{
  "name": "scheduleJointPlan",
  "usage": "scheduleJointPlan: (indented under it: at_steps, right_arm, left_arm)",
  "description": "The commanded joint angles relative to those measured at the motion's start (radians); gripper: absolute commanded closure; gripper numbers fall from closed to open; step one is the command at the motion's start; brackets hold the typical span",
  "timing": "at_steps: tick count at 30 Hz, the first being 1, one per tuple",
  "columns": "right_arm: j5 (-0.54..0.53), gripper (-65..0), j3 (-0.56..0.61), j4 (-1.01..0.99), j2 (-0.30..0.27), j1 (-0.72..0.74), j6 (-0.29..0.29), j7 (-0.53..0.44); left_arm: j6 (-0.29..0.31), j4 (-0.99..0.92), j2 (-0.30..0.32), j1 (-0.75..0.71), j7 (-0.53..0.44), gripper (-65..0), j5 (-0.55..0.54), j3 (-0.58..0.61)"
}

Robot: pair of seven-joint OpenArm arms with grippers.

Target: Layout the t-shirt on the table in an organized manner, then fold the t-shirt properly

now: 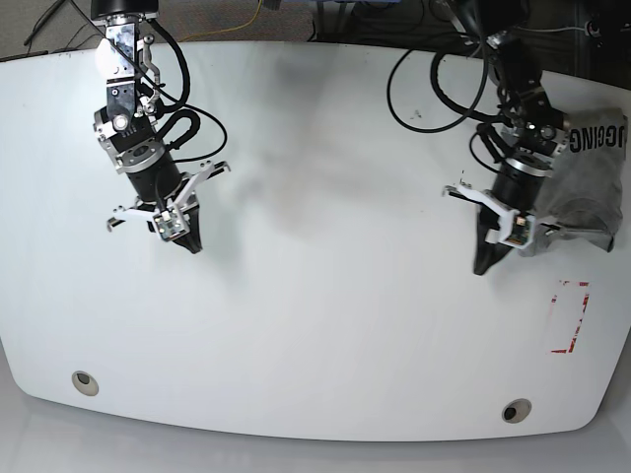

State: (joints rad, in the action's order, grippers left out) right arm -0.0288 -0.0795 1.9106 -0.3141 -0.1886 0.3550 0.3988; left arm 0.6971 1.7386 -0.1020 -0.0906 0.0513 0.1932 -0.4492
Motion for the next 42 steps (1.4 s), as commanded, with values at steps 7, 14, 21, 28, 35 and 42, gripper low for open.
scheduleJointPlan:
  at_steps: [7, 14, 21, 28, 35, 42]
  right_arm:
    - [-0.023, -0.3, -0.138, 0.020, -0.004, -0.071, 0.016, -0.077]
    - [-0.038, -0.3, -0.210, 0.022, -0.003, -0.145, 0.077, -0.084]
    - [-0.033, -0.3, -0.225, 0.025, -0.003, -0.222, 0.075, -0.100]
    - [-0.032, -0.1, -0.230, 0.056, -0.003, -0.326, 0.072, -0.122]
    - [-0.030, -0.1, -0.239, 0.092, 0.033, -0.427, 0.069, -0.122]
    - [-0.032, -0.1, -0.302, 0.103, 0.076, -0.539, 0.075, -0.126]
  left_arm:
    - [0.001, 0.024, -0.055, -0.077, -0.083, 0.0, 0.010, 0.048]
    - [0.001, 0.070, -0.055, -0.183, -0.167, 0.0, 0.010, 0.074]
    - [-0.029, 0.116, -0.055, -0.294, -0.190, 0.0, 0.007, 0.091]
    - [-0.040, 0.168, -0.055, -0.406, -0.189, 0.0, 0.007, 0.083]
    - [-0.038, 0.205, -0.055, -0.519, -0.192, 0.0, 0.004, 0.069]
    - [-0.035, 0.222, -0.055, -0.634, -0.193, 0.0, -0.024, 0.034]
